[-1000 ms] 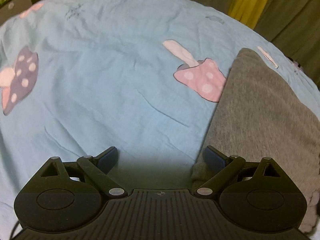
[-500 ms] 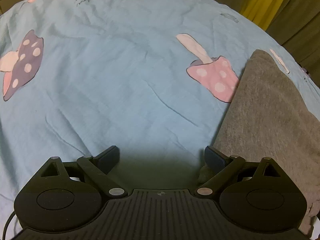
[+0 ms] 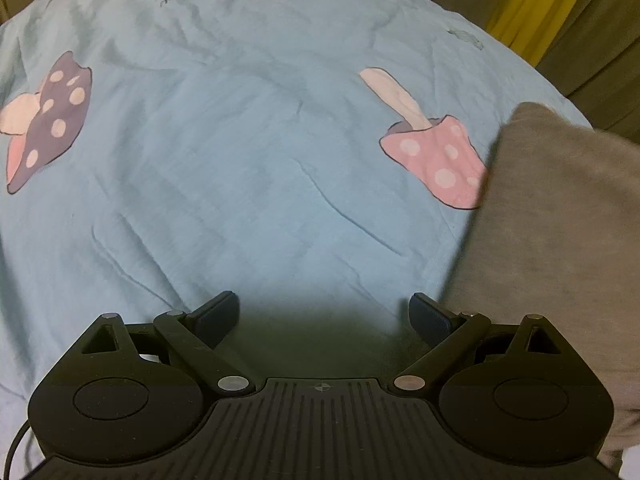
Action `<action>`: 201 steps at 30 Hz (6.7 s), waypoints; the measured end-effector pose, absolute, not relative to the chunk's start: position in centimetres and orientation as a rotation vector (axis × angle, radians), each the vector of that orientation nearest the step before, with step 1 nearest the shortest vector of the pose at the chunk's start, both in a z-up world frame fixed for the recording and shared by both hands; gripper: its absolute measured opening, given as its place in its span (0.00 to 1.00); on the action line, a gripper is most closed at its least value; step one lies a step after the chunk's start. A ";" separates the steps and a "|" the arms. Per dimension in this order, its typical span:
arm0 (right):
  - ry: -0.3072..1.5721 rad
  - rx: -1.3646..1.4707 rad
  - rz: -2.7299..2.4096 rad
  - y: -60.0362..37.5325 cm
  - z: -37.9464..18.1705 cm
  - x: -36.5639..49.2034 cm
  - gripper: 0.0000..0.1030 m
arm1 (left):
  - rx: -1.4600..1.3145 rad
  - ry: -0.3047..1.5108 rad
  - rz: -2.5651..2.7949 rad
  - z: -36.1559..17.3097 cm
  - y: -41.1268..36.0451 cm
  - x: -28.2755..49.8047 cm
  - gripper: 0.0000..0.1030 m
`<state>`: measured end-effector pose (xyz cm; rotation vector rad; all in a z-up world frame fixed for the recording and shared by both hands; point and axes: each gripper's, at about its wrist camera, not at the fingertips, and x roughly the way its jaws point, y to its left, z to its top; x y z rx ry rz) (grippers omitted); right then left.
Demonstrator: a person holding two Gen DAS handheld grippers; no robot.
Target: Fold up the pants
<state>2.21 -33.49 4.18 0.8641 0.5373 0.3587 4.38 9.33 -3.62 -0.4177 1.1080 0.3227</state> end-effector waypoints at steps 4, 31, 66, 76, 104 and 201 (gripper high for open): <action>0.475 0.906 0.333 -36.3 4.2 0.3 0.34 | -0.416 1.106 0.324 -3.6 9.3 4.3 0.94; 0.617 0.518 -0.065 -36.8 -2.2 -2.9 0.95 | 0.203 0.996 -0.099 -1.2 -5.0 0.6 0.94; 0.890 0.679 0.108 -39.2 -6.2 2.0 0.96 | -0.433 1.168 -0.228 -2.7 4.6 9.8 0.98; 0.929 0.749 0.253 -40.3 -7.8 5.4 0.96 | -0.303 1.173 -0.388 -5.2 1.5 14.6 0.99; 0.849 0.460 0.190 -34.8 -4.8 5.7 0.63 | -0.074 1.007 -0.390 -2.3 -4.3 14.8 0.23; 0.631 1.056 0.016 -37.7 -7.0 4.2 0.47 | 0.040 0.971 -0.109 -4.9 -1.0 8.0 0.93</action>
